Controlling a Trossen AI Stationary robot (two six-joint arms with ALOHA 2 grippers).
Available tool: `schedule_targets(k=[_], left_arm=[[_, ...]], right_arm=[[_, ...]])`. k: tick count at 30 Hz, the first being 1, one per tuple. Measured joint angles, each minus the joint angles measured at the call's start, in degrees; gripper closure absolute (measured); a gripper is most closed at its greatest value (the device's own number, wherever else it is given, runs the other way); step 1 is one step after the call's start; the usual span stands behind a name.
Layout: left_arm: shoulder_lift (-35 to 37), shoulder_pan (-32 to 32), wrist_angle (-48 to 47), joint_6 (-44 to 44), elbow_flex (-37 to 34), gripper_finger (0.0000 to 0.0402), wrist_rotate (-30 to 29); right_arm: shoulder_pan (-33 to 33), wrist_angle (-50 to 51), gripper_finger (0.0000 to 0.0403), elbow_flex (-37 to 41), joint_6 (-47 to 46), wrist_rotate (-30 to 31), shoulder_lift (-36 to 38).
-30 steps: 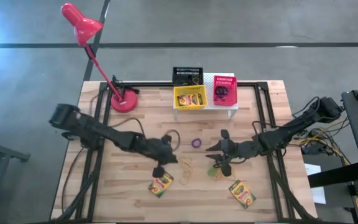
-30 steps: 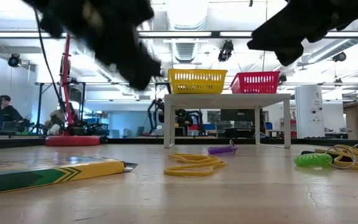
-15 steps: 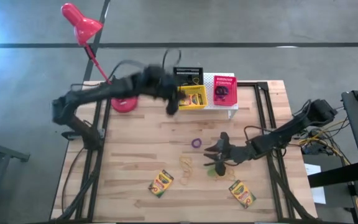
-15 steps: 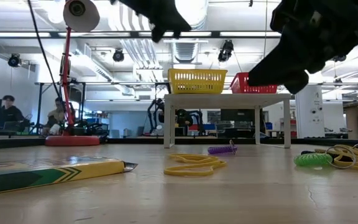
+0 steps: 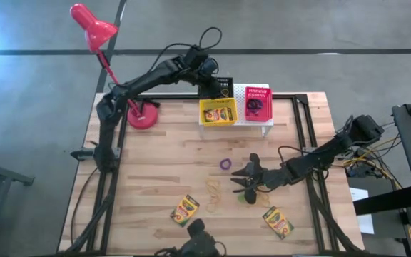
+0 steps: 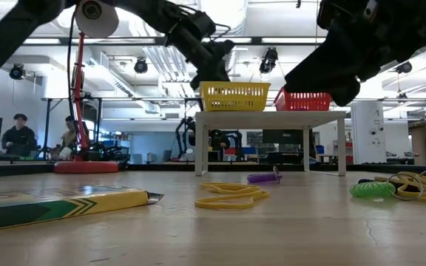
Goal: Pick & Place Office Desk Supplies
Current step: Put the black rubber band into the black bin on the shelf, then put the green spring keychain into the red bin on the shelf
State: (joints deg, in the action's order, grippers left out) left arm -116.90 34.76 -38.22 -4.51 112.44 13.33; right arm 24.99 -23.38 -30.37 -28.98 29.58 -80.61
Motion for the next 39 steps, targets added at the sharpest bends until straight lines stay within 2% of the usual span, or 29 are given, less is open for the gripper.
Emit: schedule_targets(k=[4, 11, 15, 21, 25, 28, 31, 34, 39], left_arm=[[-0.9, 0.2, -2.2, 0.0, -0.1, 0.0364, -2.5], [-1.1, 0.8, -5.1, -2.9, 1.2, 0.0273, -2.8], [-1.1, 1.8, -8.6, -4.7, 3.4, 0.0238, -2.8], [-1.1, 2.8, -16.8, -5.0, 7.7, 0.0225, -2.8], [-0.5, 2.5, -24.6, -4.2, 11.8, 0.0232, -2.8], [1.6, 0.4, -28.8, -1.2, 12.0, 0.0241, -3.1], [5.1, -3.5, -29.9, 0.0, 8.8, 0.0253, -3.8], [9.3, -8.9, -27.9, 0.2, 2.9, 0.0263, -7.6], [17.5, -20.9, -17.7, -0.1, -12.2, 0.0272, -14.4]], right_arm=[[0.0, 0.0, 0.0309, 0.0, 0.7, 0.0, 0.0], [0.0, -0.3, 0.0315, 0.0, 2.9, 0.0, 0.0], [-0.1, -1.5, 0.0312, 0.0, 4.9, 0.2, 0.0], [-0.1, -1.9, 0.0312, 0.0, 7.1, 0.3, 0.0], [-0.1, -0.5, 0.0317, 0.0, 7.1, 0.4, 0.4], [0.3, 1.1, 0.0320, 0.1, 6.7, 0.4, 2.0], [1.5, 3.2, 0.0321, 0.0, 6.0, 0.5, 4.4], [3.5, 6.2, 0.0321, 0.0, 3.6, 0.6, 6.7], [8.1, 10.7, 0.0321, 0.1, -0.4, 1.8, 7.8]])
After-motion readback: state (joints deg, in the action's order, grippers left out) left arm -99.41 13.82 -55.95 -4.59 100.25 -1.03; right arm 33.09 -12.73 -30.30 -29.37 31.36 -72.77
